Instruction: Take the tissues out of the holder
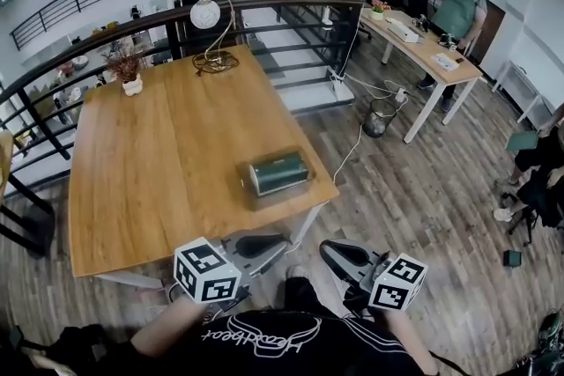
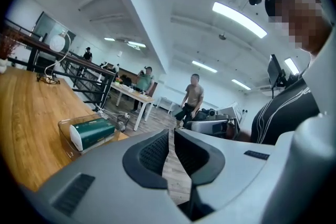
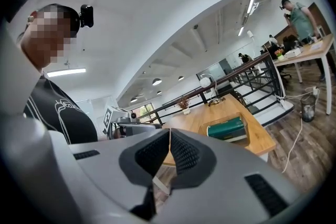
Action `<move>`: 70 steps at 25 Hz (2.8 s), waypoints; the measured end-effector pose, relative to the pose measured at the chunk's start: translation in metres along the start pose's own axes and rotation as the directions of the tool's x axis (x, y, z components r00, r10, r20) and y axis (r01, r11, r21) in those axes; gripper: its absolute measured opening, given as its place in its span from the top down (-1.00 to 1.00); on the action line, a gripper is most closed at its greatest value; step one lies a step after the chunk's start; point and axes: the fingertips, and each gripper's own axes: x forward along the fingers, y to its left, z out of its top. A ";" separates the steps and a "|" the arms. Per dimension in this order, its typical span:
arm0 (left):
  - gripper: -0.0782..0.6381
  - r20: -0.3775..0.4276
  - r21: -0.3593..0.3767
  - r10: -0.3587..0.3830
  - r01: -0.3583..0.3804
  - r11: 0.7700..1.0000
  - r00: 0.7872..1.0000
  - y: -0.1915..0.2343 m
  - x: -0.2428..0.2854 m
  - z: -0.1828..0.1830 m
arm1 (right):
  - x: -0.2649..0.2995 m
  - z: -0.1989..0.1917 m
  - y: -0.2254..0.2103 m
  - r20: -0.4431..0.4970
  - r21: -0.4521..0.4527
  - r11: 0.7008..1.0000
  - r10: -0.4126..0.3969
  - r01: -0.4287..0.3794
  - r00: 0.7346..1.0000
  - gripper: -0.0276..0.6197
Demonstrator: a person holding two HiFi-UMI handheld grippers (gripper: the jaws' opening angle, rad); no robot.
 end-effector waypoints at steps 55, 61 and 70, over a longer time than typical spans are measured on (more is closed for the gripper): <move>-0.11 -0.666 0.591 0.526 -0.056 0.805 0.528 0.328 0.171 -0.066 | 0.091 0.041 -0.273 -0.115 0.165 0.977 0.154 -0.134 0.981 0.86; -0.11 -0.666 0.601 0.542 -0.061 0.797 0.513 0.329 0.171 -0.068 | 0.086 0.039 -0.274 -0.112 0.171 0.977 0.148 -0.127 0.983 0.86; -0.08 -0.639 0.619 0.578 -0.106 0.778 0.507 0.327 0.170 -0.068 | 0.080 0.037 -0.273 -0.102 0.182 0.976 0.141 -0.121 0.985 0.86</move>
